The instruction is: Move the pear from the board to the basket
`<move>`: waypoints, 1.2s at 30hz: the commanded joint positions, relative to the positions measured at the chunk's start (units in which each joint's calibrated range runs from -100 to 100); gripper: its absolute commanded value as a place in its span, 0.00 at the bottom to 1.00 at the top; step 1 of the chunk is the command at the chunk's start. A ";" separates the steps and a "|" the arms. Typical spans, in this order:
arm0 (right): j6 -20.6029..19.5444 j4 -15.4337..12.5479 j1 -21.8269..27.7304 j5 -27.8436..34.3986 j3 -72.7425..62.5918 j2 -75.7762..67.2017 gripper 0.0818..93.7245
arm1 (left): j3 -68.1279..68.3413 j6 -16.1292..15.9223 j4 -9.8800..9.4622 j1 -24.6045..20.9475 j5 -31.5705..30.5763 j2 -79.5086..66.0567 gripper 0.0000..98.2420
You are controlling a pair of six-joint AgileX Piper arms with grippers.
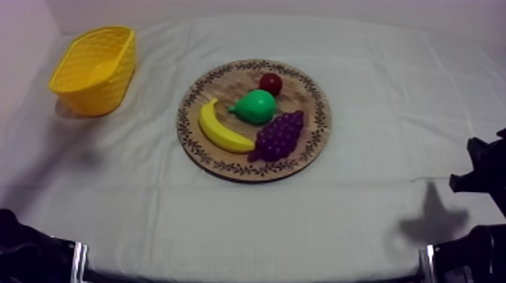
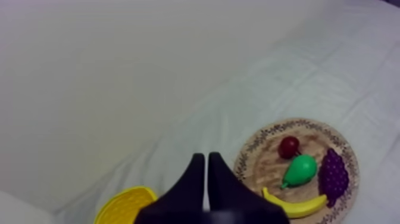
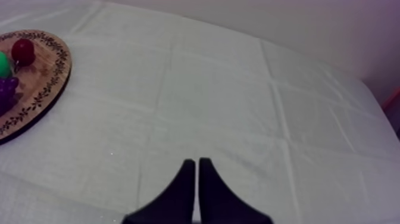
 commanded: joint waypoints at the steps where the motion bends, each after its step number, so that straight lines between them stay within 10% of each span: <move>1: 0.01 0.00 0.00 0.00 -0.01 -0.01 0.00 | -1.58 -0.21 0.05 0.76 0.33 5.34 0.02; 25: 0.01 0.00 0.00 0.00 -0.01 -0.01 0.00 | -0.13 -10.80 0.40 6.04 1.72 28.76 0.07; 36: 0.01 0.00 0.00 0.00 -0.01 -0.01 0.00 | -3.50 -11.44 0.55 7.84 3.04 35.24 0.53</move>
